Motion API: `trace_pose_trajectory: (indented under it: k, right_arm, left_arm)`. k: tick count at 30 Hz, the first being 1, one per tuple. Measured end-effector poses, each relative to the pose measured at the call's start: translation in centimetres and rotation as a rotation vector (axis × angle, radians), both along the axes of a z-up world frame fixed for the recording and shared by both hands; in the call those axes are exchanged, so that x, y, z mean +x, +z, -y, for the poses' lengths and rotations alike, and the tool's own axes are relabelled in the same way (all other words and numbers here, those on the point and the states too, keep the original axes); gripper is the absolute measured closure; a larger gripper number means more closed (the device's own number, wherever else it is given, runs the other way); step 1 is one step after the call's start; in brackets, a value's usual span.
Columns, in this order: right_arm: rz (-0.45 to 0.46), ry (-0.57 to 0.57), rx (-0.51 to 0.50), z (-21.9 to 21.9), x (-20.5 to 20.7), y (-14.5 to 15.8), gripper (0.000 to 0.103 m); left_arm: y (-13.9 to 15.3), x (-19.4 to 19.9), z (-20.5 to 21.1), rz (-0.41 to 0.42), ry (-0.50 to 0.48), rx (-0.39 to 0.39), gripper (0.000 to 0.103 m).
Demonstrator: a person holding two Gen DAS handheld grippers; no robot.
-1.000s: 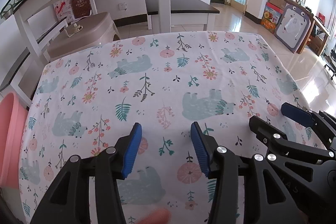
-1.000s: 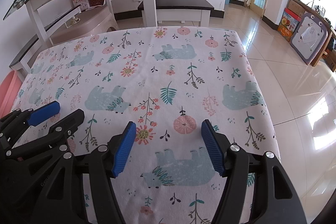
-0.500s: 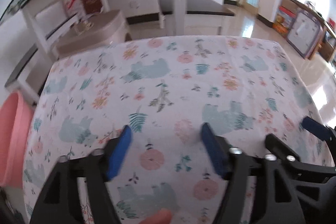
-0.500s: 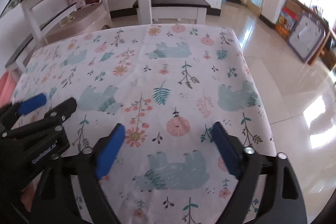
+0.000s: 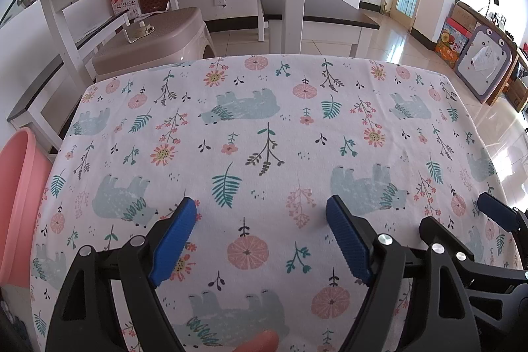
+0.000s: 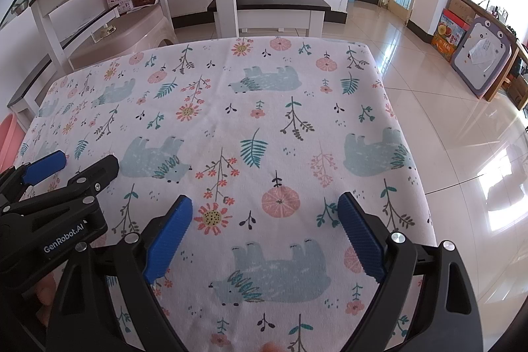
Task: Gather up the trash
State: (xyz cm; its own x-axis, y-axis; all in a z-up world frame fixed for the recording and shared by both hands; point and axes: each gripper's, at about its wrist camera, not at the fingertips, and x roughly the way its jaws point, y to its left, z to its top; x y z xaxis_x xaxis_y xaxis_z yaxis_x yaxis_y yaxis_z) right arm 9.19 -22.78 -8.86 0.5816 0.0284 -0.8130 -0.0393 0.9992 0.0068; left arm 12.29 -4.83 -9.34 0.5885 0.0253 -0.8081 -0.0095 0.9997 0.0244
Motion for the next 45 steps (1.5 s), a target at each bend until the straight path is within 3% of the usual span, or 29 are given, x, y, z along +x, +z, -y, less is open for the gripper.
trace_pose_trajectory:
  k: [42, 45]
  right_arm:
    - [0.0, -0.002, -0.004, -0.09, 0.01, -0.01, 0.013]
    - [0.0, -0.002, -0.004, -0.1, 0.02, -0.01, 0.013]
  left_arm:
    - [0.01, -0.05, -0.17, 0.003, -0.003, -0.01, 0.024]
    - [0.07, -0.21, -0.18, 0.009, -0.001, -0.009, 0.028]
